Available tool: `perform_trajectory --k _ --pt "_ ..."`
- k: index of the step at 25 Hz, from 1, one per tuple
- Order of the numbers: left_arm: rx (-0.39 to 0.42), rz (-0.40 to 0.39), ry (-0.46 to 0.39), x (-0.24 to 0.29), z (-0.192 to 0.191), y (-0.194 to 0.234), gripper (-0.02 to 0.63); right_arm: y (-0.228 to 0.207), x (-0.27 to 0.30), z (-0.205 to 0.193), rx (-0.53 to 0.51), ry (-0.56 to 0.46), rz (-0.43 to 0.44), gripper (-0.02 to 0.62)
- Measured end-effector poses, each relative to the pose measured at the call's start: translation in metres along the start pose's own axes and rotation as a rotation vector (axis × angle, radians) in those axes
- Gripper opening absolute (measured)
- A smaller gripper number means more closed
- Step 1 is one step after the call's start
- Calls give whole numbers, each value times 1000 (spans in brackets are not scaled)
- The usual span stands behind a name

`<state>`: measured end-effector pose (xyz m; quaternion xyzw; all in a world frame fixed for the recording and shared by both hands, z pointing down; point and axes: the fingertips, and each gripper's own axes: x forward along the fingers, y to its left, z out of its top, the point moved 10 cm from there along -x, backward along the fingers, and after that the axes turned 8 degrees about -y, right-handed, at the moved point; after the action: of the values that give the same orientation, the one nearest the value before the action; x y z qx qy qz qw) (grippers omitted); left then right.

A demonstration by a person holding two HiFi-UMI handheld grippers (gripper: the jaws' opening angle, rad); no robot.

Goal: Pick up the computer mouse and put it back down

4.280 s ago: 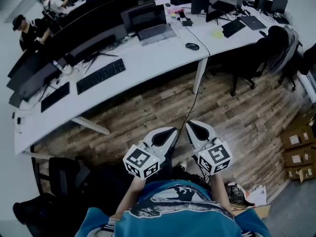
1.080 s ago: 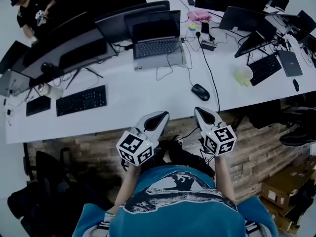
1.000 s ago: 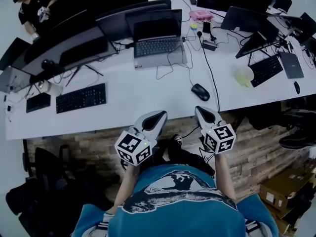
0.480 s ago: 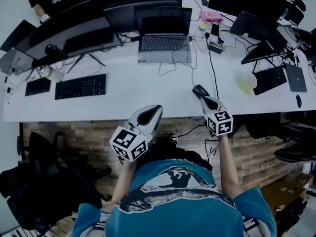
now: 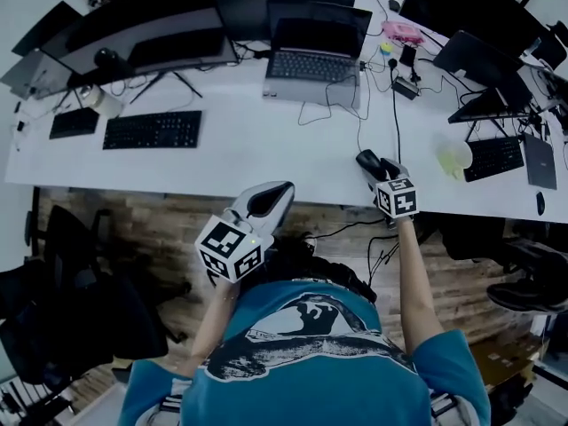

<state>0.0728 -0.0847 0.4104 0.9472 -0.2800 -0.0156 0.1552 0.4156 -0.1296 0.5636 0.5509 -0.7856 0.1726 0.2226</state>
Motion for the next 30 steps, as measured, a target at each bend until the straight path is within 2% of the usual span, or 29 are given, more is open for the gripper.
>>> perform_trajectory --k 6,9,12,16,22,30 --pt "-3 15 7 -7 -3 -3 14 -14 26 -12 -36 116 6 308" --pt "-6 24 10 -9 -5 -3 14 -21 36 -19 -14 155 22 340" --pt "-9 32 10 -11 -7 -3 14 -24 39 -23 0 171 48 343" --pt "-7 40 14 -10 -8 -4 14 -21 38 -25 -22 148 62 307" --pt "-4 35 20 -7 -8 -6 14 -16 33 -23 -52 115 54 305" --pt "-8 72 25 -16 -7 1 14 -9 6 -7 56 -33 31 305"
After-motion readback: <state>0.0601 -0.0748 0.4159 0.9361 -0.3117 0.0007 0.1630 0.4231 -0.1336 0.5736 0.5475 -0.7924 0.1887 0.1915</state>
